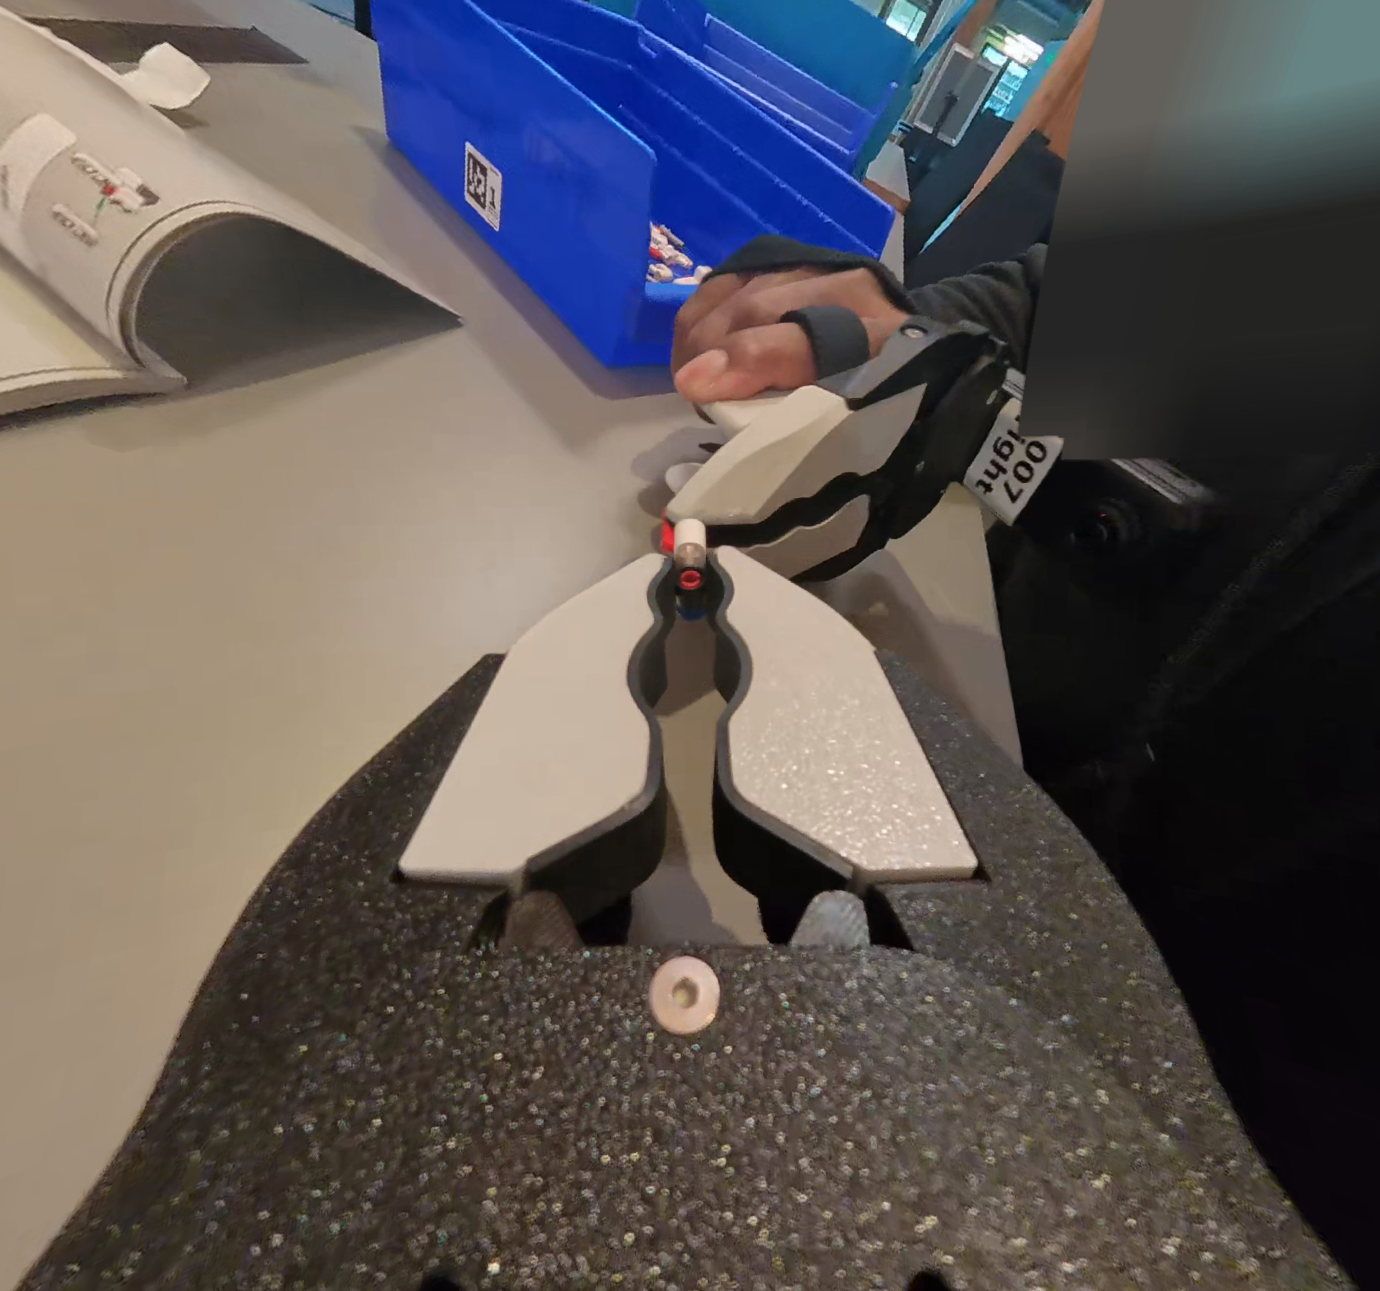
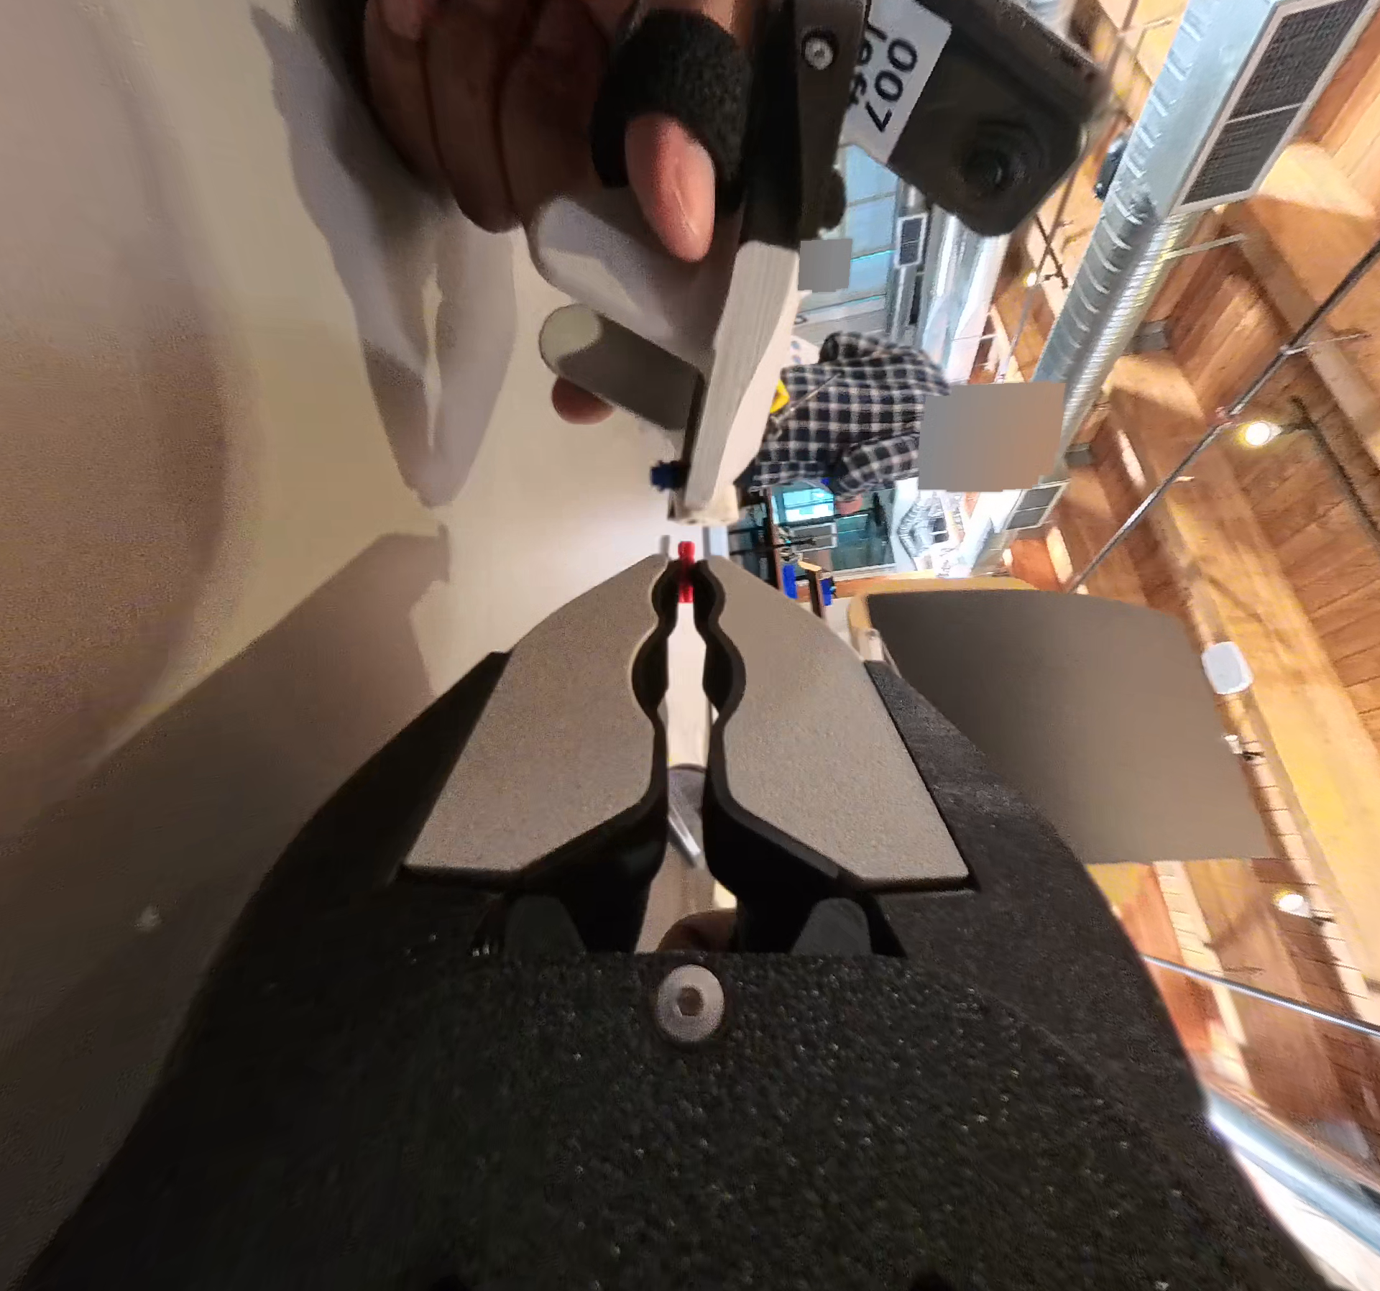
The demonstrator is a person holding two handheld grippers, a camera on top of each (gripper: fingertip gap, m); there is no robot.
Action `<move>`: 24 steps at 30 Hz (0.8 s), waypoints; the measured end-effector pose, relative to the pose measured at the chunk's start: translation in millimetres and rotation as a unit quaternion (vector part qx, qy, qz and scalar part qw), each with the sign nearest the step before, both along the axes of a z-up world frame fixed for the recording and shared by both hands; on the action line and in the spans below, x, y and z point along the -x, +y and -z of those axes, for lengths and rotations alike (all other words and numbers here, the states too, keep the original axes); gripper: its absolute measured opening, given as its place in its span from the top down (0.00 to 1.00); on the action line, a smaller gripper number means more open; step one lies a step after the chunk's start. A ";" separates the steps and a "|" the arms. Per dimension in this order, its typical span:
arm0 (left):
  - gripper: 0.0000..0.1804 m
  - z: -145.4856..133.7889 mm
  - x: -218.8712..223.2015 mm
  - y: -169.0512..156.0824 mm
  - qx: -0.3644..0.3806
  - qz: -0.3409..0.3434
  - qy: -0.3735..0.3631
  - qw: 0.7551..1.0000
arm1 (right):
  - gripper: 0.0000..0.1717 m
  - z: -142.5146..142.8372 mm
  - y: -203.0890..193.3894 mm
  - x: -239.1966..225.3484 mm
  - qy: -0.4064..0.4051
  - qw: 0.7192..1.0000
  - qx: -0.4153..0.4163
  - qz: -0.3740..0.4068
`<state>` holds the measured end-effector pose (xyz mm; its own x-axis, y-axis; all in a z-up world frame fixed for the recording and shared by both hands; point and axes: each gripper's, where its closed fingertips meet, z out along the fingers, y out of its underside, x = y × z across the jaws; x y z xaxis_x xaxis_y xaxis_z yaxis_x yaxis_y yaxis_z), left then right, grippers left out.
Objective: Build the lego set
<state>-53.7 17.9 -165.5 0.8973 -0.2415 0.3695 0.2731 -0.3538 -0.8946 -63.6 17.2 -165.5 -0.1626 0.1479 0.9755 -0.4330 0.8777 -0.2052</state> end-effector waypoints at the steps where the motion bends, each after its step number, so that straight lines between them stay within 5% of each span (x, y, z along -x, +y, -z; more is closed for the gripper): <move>1: 0.96 0.1 -1.9 4.2 -0.001 0.003 0.005 1.000 | 0.98 -1.9 2.8 -2.3 0.010 1.000 -0.003 0.002; 16: 0.96 -4.8 -2.7 43.9 -0.016 0.084 -0.005 0.996 | 0.98 -15.0 42.9 -4.9 0.069 0.997 -0.014 0.043; 24: 0.96 0.0 -3.7 42.6 0.033 0.127 -0.073 0.989 | 0.99 -10.5 42.9 -3.2 0.083 0.995 -0.051 0.034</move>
